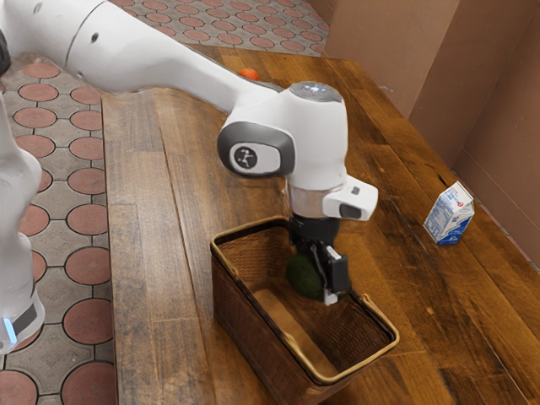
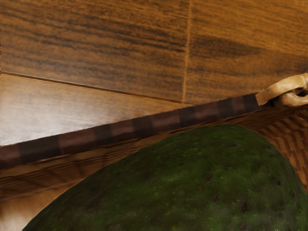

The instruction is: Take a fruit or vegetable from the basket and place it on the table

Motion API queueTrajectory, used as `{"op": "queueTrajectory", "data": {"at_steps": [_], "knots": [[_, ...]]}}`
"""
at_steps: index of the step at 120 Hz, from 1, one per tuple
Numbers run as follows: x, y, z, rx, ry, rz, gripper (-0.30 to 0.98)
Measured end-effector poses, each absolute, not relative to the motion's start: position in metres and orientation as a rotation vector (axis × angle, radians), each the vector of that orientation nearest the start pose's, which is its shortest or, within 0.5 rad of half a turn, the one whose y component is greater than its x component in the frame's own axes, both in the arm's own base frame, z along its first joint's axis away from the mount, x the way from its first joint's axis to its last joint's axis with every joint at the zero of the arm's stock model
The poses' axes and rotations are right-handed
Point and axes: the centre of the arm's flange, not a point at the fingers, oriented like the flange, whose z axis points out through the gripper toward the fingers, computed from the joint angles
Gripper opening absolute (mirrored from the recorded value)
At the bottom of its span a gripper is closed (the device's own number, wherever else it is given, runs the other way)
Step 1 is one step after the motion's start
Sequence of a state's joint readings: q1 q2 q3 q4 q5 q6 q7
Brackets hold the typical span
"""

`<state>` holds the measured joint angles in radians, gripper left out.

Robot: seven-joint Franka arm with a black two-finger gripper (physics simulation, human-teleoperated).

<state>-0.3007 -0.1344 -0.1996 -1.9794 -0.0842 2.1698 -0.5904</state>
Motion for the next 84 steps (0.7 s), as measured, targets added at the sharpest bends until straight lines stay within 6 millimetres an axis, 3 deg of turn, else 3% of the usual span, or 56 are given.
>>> {"op": "queueTrajectory", "data": {"at_steps": [10, 19, 38, 48, 61, 68, 75, 80, 84], "knots": [[0.481, -0.267, 0.600, -3.284, -0.173, -0.586, 0.57], [0.494, -0.238, 0.621, -3.229, -0.217, -0.681, 0.58], [0.539, -0.115, 0.629, -3.099, -0.485, -0.737, 0.58], [0.548, -0.062, 0.632, -3.050, -0.583, -0.746, 0.57], [0.552, 0.001, 0.632, -3.000, -0.692, -0.739, 0.65], [0.546, 0.019, 0.644, -2.991, -0.731, -0.772, 0.66], [0.538, 0.023, 0.666, -3.021, -0.836, -0.825, 0.67], [0.531, 0.012, 0.681, -3.047, -0.908, -0.850, 0.67], [0.524, -0.009, 0.694, -3.072, -0.963, -0.850, 0.68]]}}
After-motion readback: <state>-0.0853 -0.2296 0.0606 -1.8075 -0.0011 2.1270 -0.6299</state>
